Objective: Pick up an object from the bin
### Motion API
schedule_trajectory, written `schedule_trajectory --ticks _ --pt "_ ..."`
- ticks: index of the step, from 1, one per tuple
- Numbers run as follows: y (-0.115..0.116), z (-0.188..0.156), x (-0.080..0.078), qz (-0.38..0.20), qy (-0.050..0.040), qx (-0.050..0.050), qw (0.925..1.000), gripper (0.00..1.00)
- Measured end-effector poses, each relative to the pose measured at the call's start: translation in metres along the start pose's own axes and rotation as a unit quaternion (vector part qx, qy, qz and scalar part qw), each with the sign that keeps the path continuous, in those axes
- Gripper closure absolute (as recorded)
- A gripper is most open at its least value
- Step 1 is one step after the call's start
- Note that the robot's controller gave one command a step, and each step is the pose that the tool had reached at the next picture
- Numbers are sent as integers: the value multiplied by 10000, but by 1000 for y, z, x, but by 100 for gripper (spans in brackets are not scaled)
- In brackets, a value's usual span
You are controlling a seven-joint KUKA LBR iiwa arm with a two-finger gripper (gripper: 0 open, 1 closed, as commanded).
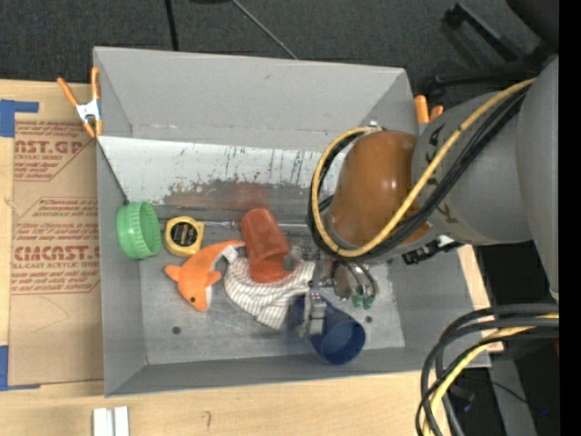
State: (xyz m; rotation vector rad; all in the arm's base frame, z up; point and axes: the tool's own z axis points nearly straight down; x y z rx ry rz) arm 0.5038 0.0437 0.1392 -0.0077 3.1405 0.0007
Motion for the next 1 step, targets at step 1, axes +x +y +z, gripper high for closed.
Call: schedule_trajectory --ticks 1 --pt "0 0 0 2 1 0 10000 0"
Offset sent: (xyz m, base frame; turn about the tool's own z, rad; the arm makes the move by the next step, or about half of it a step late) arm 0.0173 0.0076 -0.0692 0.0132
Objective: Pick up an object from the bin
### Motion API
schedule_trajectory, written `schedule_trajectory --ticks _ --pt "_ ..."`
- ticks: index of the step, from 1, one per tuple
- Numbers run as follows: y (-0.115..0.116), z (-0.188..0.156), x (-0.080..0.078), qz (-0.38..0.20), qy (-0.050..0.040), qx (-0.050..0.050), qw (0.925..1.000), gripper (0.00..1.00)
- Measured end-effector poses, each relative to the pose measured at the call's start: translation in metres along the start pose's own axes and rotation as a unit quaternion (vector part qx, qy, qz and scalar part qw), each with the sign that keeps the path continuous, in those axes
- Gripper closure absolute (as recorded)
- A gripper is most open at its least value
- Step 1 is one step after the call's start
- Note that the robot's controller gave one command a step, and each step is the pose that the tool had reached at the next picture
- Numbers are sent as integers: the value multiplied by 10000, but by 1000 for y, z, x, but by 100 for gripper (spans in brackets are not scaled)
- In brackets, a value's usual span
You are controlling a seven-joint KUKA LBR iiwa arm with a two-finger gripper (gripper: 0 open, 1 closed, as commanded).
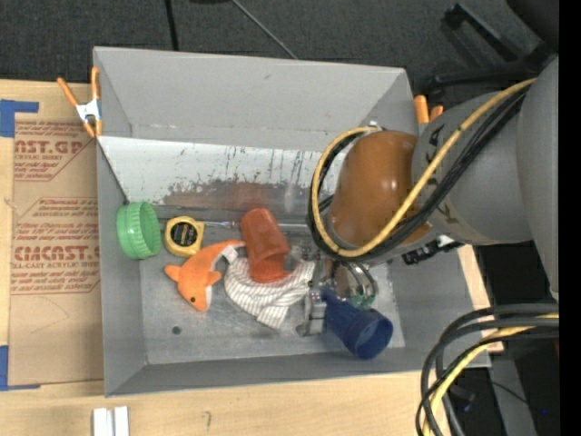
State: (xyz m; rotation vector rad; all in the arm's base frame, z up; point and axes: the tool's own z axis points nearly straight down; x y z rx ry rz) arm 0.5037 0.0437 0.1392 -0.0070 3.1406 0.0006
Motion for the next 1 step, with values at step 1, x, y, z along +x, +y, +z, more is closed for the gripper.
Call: schedule_trajectory --ticks 1 --pt "8 68 -19 60 -27 -2 10000 100"
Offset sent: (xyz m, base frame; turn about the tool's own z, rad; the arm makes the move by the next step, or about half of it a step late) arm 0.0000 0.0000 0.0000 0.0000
